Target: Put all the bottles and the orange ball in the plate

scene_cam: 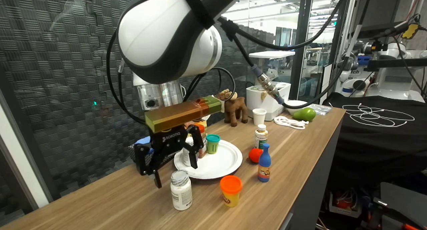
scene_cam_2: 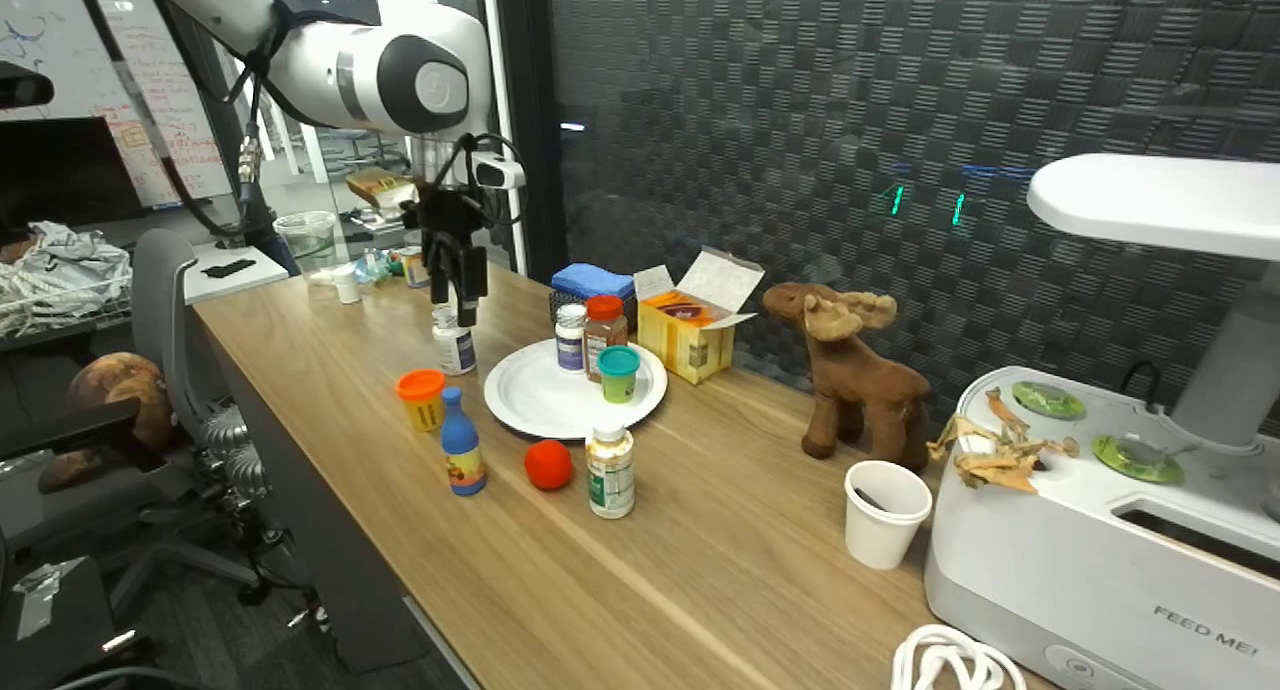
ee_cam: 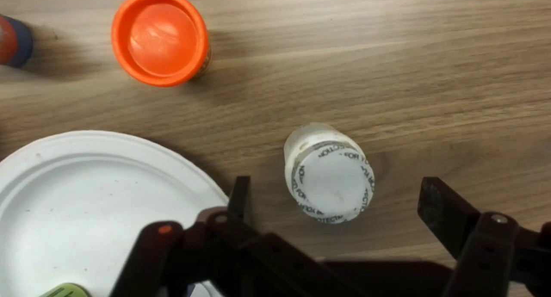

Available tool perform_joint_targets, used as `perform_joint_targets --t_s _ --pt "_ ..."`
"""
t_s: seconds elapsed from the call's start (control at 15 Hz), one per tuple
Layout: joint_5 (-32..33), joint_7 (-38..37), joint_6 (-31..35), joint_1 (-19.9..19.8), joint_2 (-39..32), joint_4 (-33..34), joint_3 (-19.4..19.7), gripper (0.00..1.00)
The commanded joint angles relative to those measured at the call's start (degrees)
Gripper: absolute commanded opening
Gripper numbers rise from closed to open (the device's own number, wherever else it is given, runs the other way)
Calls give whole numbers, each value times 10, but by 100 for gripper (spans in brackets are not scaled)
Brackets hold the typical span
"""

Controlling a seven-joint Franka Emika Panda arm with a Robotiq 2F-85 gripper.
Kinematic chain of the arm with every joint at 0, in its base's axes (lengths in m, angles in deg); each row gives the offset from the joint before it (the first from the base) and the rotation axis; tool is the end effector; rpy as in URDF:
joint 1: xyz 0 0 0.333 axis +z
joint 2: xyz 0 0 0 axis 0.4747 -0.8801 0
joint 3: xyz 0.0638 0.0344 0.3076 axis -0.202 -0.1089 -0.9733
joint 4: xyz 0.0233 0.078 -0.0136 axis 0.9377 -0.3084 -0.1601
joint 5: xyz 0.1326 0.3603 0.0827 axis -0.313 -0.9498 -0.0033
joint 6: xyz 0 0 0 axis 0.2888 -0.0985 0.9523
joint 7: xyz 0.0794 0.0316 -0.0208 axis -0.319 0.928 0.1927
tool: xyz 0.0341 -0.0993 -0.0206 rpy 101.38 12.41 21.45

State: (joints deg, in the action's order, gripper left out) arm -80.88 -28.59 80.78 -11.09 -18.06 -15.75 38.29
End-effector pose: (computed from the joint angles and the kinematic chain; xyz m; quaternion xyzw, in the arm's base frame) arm 0.6119 0.2541 0.2765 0.9955 -0.0613 -0.0712 0.0097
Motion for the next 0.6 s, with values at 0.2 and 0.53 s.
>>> perform_joint_targets --t_s 0.2,0.53 --pt "-11 26 -1 2 9 -11 -2 75" --pt "-8 23 -2 4 15 -16 0 42"
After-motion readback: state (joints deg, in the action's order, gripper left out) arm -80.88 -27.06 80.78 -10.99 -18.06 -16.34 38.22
